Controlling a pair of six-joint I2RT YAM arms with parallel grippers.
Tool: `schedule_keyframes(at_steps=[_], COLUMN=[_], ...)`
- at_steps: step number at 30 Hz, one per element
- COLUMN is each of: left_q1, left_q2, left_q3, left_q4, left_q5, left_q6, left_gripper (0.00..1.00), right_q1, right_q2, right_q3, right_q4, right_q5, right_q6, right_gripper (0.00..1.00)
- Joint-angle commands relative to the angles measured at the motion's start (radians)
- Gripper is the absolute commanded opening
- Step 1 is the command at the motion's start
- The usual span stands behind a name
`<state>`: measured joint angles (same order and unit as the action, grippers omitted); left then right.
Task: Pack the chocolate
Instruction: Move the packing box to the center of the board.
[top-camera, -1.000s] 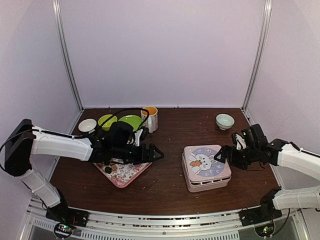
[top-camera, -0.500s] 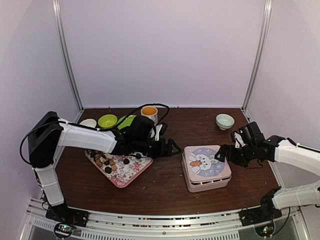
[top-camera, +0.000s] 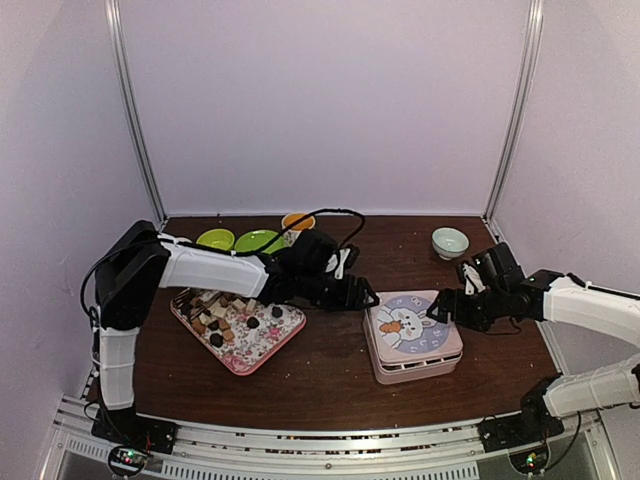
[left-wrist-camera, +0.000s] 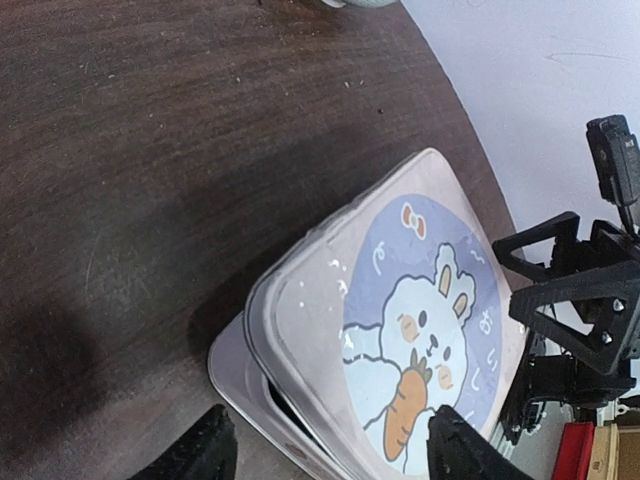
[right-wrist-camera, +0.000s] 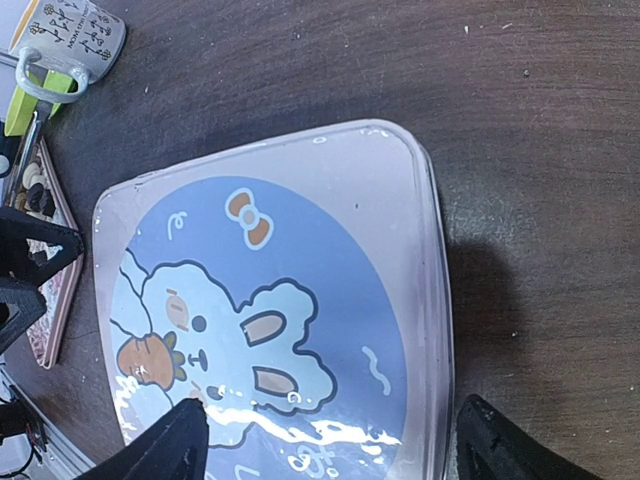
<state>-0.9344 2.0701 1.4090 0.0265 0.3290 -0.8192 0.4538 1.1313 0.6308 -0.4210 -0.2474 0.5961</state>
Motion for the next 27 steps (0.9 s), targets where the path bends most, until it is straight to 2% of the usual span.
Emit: schedule_keyframes(at_steps=[1,11,19,25,27], left_q1=[0.02,0.041,0.054,0.054,0.055], left_q2=[0.059,0.115,0.133,0.167,0.18], left_q3=[0.083,0.156,0.168,0.21,0.221], left_q4=[-0.021,-0.055,-0.032,-0.036,-0.036], left_q5=[0.034,0.053,0.075,0.119,0.125], left_q6=[0.025,0.028,0.026,0.02,0.016], left_gripper=[0.65,0.64,0.58,0.57,0.54], right_q1=[0.005,0.005,0.005,0.006,0.007], right_q2=[-0.014,-0.131,-0.297,-0.302,-0.307], right_q3=[-0.003,-0.078,-0.135,-0.15,-0.159], right_q4=[-0.002,-0.105,-0.208,-0.248,-0.25], right_q5=[-0.002,-0.025,-0.044,-0.057,-0.071], right_q6=[-0.014,0.006,0.054,0.067,0.074], right_gripper=[0.87,0.84,0.85,0.86,0.86])
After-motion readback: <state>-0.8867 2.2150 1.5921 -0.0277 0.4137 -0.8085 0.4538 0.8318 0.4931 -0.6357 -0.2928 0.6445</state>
